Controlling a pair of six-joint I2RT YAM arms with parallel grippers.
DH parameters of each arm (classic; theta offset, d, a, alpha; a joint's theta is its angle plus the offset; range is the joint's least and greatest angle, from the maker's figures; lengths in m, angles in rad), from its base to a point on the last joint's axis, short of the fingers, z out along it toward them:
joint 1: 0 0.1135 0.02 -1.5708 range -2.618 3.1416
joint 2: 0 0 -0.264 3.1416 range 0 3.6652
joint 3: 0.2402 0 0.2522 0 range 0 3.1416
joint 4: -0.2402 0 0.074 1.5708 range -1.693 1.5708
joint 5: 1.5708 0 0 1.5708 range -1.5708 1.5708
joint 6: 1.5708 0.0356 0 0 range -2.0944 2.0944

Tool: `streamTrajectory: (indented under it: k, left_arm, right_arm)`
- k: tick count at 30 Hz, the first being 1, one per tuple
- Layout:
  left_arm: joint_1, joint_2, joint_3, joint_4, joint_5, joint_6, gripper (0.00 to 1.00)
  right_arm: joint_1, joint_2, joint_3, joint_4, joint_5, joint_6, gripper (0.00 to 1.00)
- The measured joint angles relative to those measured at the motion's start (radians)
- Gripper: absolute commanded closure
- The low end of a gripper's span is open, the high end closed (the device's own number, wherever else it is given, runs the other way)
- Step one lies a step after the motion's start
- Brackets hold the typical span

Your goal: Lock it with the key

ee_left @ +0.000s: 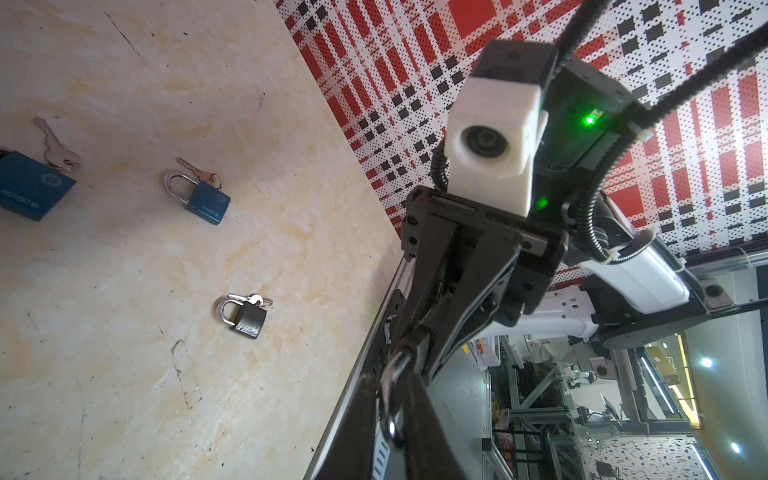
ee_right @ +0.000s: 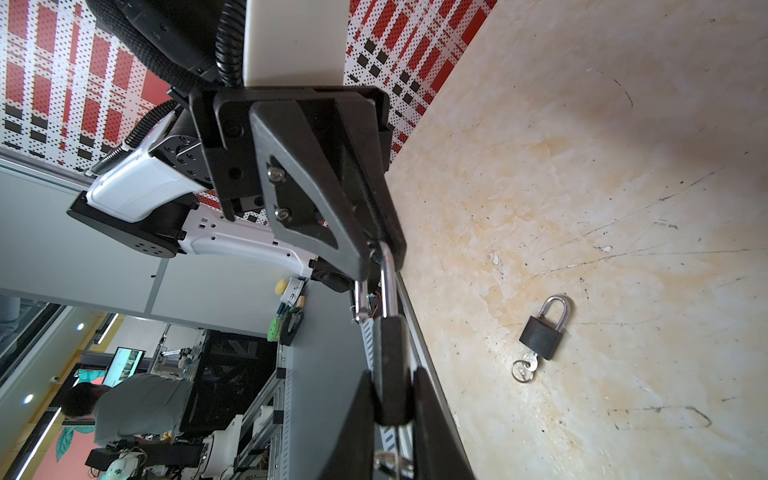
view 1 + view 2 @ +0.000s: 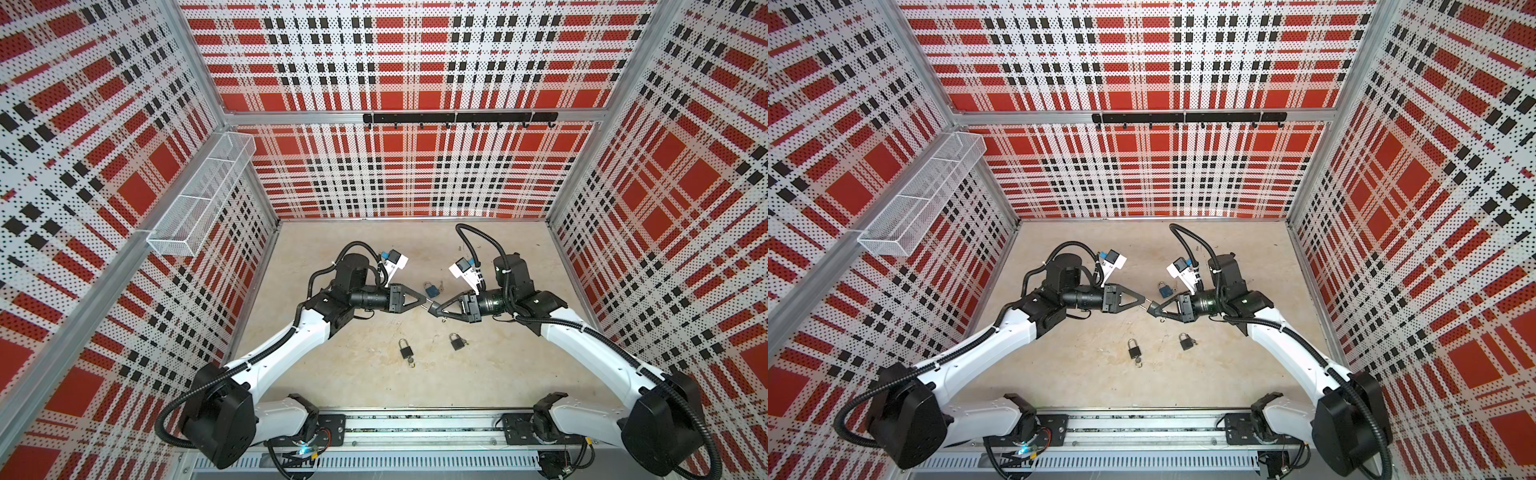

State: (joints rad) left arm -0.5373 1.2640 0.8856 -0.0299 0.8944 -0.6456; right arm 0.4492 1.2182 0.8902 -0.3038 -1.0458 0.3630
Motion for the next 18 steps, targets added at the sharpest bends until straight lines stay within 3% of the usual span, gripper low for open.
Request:
streamTrajectory:
  k: [5,18]
  left_arm:
    - [0.002,0.0,0.0,0.009,0.016,0.004,1.0]
    - [0.006,0.009,0.0,0.023,0.023,0.015,1.0]
  right_arm:
    - [0.0,0.0,0.0,0.014,-0.02,0.029,1.0]
    - [-0.008,-0.001,-0.055,0.152,-0.081,0.182,1.0]
